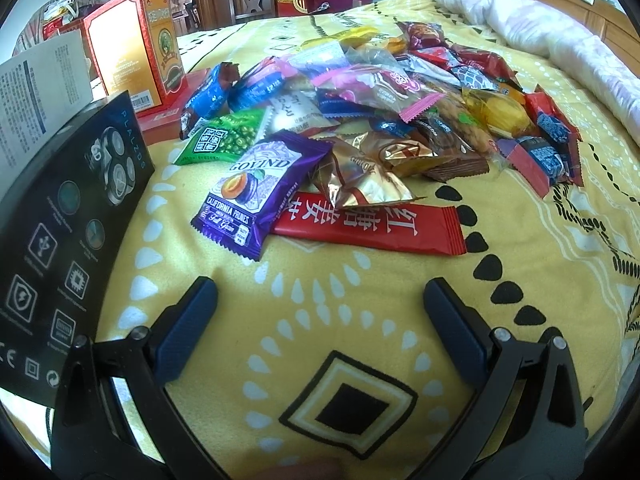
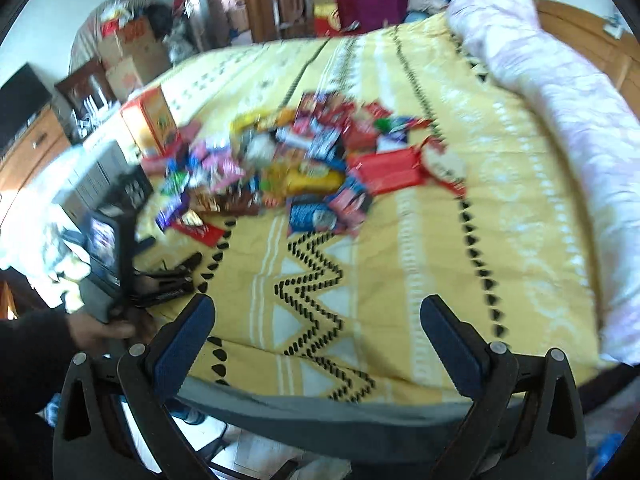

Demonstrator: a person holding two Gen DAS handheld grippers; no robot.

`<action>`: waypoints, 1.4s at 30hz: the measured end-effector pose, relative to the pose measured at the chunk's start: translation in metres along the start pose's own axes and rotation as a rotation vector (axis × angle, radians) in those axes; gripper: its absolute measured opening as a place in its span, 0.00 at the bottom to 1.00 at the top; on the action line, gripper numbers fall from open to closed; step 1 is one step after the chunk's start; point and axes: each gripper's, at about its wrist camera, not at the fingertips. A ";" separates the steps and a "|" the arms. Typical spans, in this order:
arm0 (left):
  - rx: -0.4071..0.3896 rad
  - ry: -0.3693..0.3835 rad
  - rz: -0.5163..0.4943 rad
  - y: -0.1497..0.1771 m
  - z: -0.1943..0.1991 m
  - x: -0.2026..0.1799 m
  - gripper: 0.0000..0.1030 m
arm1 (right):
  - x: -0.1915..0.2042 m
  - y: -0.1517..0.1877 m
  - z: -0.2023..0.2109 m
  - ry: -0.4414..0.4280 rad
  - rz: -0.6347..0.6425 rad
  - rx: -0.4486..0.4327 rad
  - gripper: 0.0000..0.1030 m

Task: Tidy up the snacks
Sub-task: 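Grasp a pink-blue biscuit packet with the right tool while the left tool grasps a pink wrapper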

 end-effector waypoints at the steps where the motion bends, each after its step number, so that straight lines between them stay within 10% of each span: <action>1: -0.003 0.003 0.002 0.000 0.000 0.001 1.00 | -0.003 -0.002 0.012 0.009 -0.007 -0.027 1.00; 16: -0.005 0.011 0.008 0.004 0.005 0.002 1.00 | 0.003 -0.009 -0.002 -0.158 -0.354 -0.235 1.00; 32: -0.037 0.162 0.129 -0.054 0.054 -0.007 0.98 | -0.016 0.039 -0.025 -0.137 -0.341 -0.131 1.00; 42: 0.021 0.211 0.306 -0.108 0.000 -0.005 0.98 | -0.024 0.055 -0.036 -0.160 -0.359 -0.097 1.00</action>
Point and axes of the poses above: each gripper's, at about its wrist camera, not at the fingertips, and z roughly against the way its jaws point, x to its left, y to its underside, and after that the axes turned 3 degrees about -x, right-handed
